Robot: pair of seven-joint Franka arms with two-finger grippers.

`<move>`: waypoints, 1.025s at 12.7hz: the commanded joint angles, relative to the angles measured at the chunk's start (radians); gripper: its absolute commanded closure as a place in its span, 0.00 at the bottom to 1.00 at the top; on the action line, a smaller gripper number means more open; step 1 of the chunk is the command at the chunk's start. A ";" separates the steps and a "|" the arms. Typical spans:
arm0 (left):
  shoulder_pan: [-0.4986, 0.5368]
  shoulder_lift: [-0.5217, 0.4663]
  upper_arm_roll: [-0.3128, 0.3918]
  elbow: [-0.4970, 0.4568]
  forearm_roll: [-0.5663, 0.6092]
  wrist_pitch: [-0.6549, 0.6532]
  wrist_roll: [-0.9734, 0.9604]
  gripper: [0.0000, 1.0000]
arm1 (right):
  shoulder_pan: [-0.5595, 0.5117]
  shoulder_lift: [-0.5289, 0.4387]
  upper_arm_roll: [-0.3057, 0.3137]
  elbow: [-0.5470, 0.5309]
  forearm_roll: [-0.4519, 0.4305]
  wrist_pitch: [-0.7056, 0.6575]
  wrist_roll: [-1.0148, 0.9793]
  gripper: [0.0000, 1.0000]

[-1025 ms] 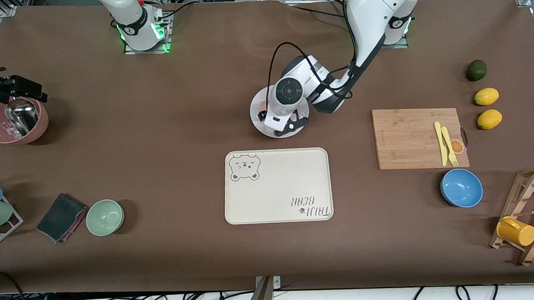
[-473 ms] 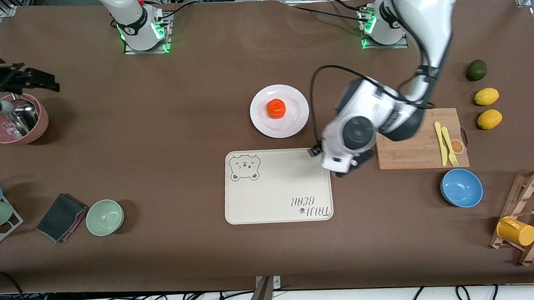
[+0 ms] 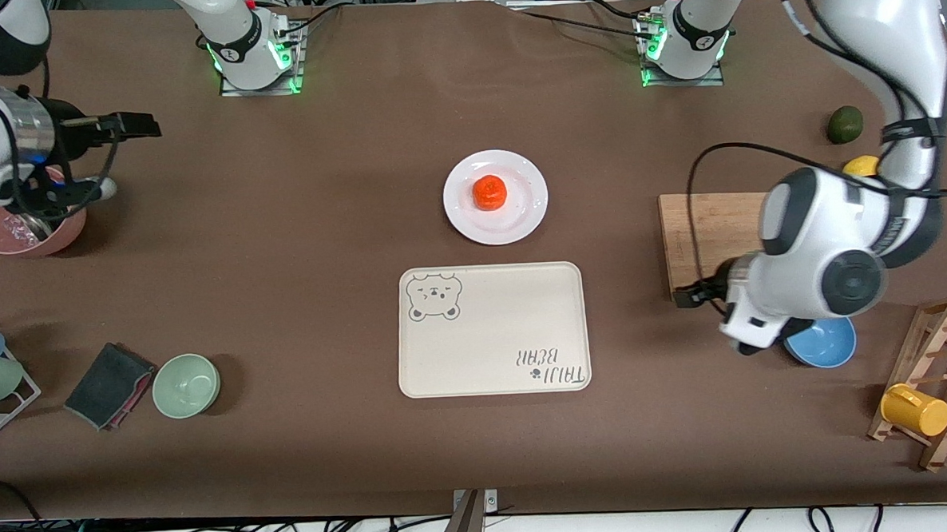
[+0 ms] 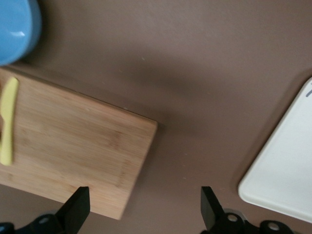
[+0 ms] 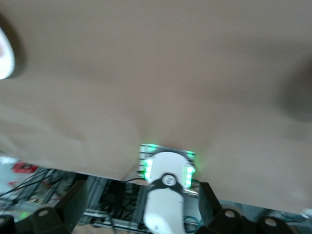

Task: Place orange and plate with both arms
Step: 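Withdraw the left gripper while the right gripper reaches toward the plate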

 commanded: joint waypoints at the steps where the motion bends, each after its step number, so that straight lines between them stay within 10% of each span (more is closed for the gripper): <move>1: 0.041 -0.062 -0.012 -0.005 0.028 -0.065 0.153 0.00 | -0.005 0.050 -0.003 0.003 0.145 0.007 0.028 0.00; 13: -0.098 -0.444 0.246 -0.172 -0.062 -0.038 0.529 0.00 | 0.161 0.406 0.007 -0.081 1.010 0.490 -0.002 0.00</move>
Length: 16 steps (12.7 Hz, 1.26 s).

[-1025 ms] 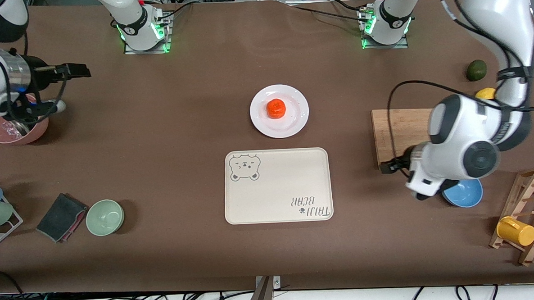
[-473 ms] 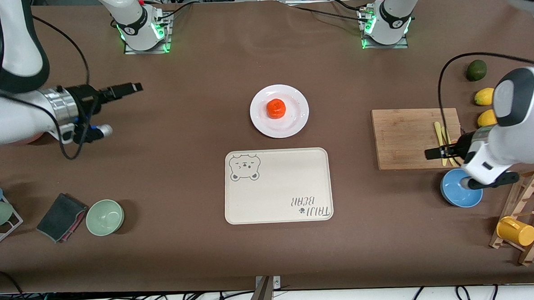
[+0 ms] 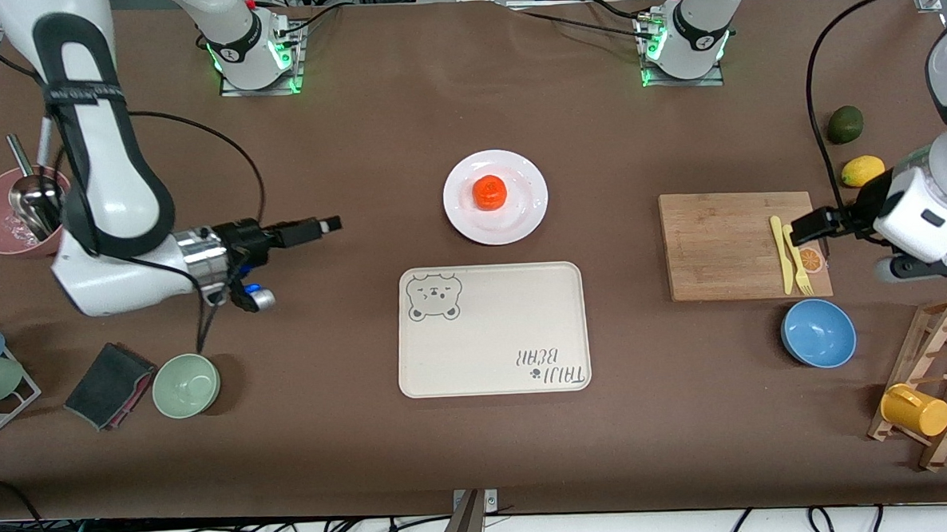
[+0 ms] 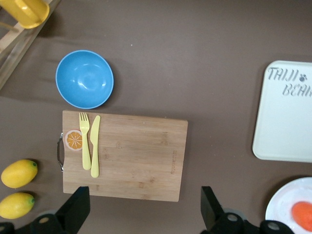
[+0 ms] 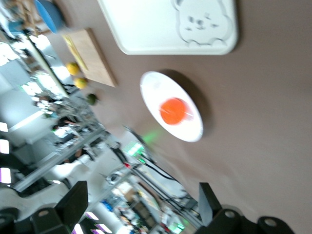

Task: Place orange and plate with both arms
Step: 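Withdraw the left gripper while the right gripper reaches toward the plate, then grip the white plate rim with the right gripper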

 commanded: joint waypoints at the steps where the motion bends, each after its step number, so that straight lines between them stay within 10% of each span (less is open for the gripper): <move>1: -0.013 -0.113 0.032 -0.127 -0.008 0.029 0.201 0.00 | 0.122 0.008 0.004 -0.093 0.179 0.245 -0.065 0.00; 6: -0.004 -0.158 0.032 -0.161 -0.008 0.029 0.237 0.00 | 0.258 0.088 0.007 -0.274 0.579 0.389 -0.557 0.00; 16: 0.001 -0.196 0.056 -0.211 -0.014 0.074 0.244 0.00 | 0.437 0.085 0.005 -0.352 0.606 0.682 -0.748 0.00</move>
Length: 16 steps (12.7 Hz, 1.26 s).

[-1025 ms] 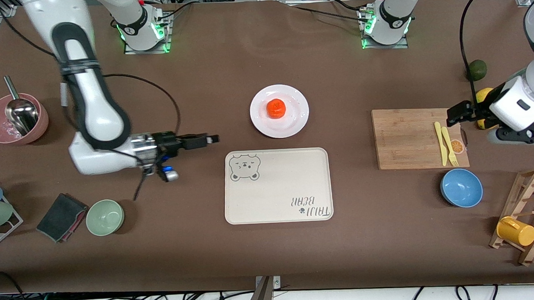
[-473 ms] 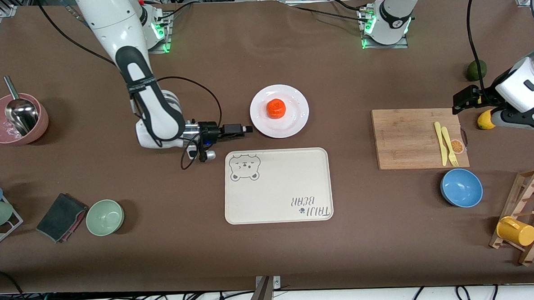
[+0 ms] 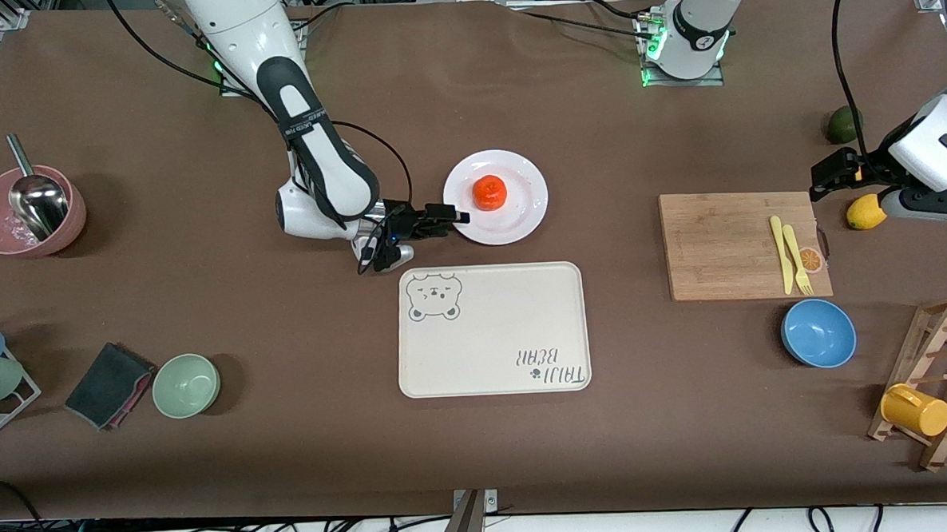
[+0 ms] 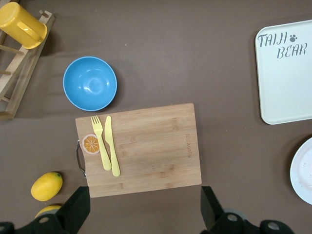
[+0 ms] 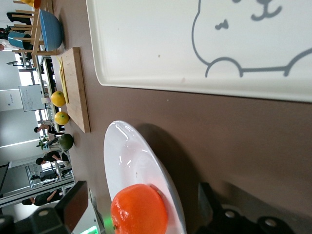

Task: Place orange and plate with both arms
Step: 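Grip the white plate rim with the right gripper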

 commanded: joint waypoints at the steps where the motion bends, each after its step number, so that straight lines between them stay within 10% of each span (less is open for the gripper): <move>1: 0.004 -0.022 0.005 -0.021 -0.014 0.013 0.028 0.00 | 0.008 -0.028 -0.003 -0.051 -0.024 0.004 -0.044 0.01; 5: 0.005 -0.021 0.005 -0.020 -0.014 0.013 0.028 0.00 | 0.013 -0.016 -0.003 -0.046 -0.098 0.006 -0.056 0.14; 8: 0.005 -0.019 0.005 -0.020 -0.014 0.013 0.027 0.00 | 0.027 -0.007 -0.003 -0.042 -0.116 0.007 -0.073 0.49; 16: 0.005 -0.016 0.002 -0.020 -0.014 0.013 0.028 0.00 | 0.028 0.025 -0.003 0.001 -0.191 -0.001 -0.064 0.75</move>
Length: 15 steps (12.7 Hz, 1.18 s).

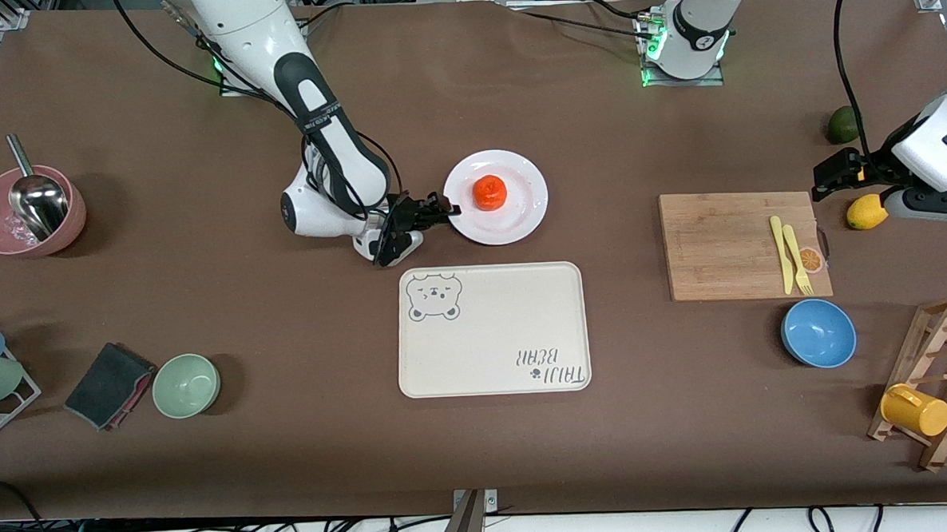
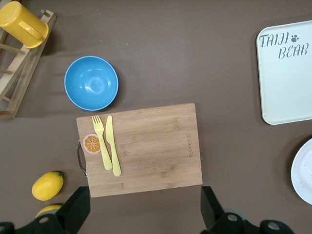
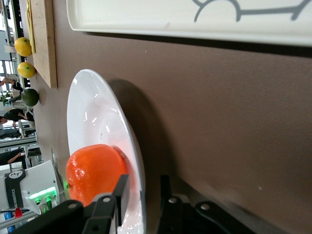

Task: Place orange and plate with both arms
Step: 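Grip the white plate rim with the right gripper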

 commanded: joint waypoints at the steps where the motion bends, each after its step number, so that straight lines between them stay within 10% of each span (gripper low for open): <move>1: 0.002 -0.016 0.001 -0.020 -0.014 0.013 0.026 0.00 | 0.006 0.016 0.001 0.023 -0.016 0.001 0.003 0.83; 5: 0.002 -0.016 0.001 -0.020 -0.014 0.013 0.026 0.00 | 0.009 0.028 0.001 0.052 -0.001 0.001 0.005 1.00; 15: 0.002 -0.016 0.001 -0.020 -0.016 0.013 0.024 0.00 | -0.054 0.003 -0.048 0.103 0.003 -0.154 0.005 1.00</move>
